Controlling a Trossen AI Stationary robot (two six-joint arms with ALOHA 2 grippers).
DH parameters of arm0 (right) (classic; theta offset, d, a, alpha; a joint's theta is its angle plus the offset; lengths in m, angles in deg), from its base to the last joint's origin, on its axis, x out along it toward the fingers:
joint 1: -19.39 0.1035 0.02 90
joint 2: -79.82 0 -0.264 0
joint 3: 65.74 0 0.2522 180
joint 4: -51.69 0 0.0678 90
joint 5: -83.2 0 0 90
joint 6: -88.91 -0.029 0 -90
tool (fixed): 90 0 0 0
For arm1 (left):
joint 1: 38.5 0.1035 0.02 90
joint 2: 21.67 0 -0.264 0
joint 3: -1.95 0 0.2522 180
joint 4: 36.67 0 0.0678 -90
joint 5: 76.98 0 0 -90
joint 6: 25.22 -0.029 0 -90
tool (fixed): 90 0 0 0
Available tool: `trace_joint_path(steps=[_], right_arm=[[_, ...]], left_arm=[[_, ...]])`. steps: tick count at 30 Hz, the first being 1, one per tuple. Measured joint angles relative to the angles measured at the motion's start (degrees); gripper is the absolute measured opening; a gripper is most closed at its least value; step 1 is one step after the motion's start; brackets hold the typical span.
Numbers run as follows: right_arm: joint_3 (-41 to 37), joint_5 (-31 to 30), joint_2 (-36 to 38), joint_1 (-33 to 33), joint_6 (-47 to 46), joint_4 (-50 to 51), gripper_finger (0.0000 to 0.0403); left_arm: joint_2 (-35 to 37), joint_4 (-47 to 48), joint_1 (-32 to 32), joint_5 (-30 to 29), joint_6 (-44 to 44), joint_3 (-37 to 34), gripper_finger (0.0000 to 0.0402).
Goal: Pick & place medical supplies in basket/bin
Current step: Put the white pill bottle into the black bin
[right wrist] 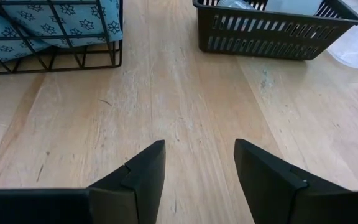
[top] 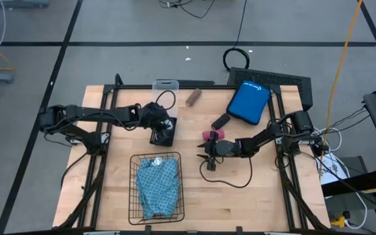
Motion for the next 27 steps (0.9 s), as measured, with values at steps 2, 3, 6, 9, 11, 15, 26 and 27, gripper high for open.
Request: trace_joint_path(steps=[2, 3, 6, 9, 11, 15, 26, 27], right_arm=[[0.0, 0.0, 0.0, 0.0, 0.0, 0.0, 0.018], [0.0, 0.0, 0.0, 0.0, 0.0, 0.0, 0.018], [0.0, 0.0, 0.0, 0.0, 0.0, 0.0, 0.018], [0.0, 0.0, 0.0, 0.0, 0.0, 0.0, 0.018], [0.0, 0.0, 0.0, 0.0, 0.0, 0.0, 0.018], [0.0, 0.0, 0.0, 0.0, 0.0, -0.3, 0.018], [0.0, 0.0, 0.0, 0.0, 0.0, -0.9, 0.018], [0.0, 0.0, 0.0, 0.0, 0.0, -0.9, 0.018]], left_arm=[[0.0, -0.9, 0.0, 0.0, 0.4, -0.5, 0.014], [0.0, -1.2, 0.0, 0.0, 0.7, -0.7, 0.014], [-0.2, -2.2, 0.0, 0.0, 1.7, -1.1, 0.014], [-1.3, -2.1, 0.0, 0.4, 2.5, -1.1, 0.014], [-2.4, -2.7, 0.2, 1.1, 3.4, -1.1, 0.014], [-4.2, -2.5, 1.6, 2.4, 5.7, -1.0, 0.014], [-5.4, -2.4, 3.7, 4.1, 7.4, -0.9, 0.014], [-5.4, -2.4, 3.7, 4.2, 7.6, -0.9, 0.014]])
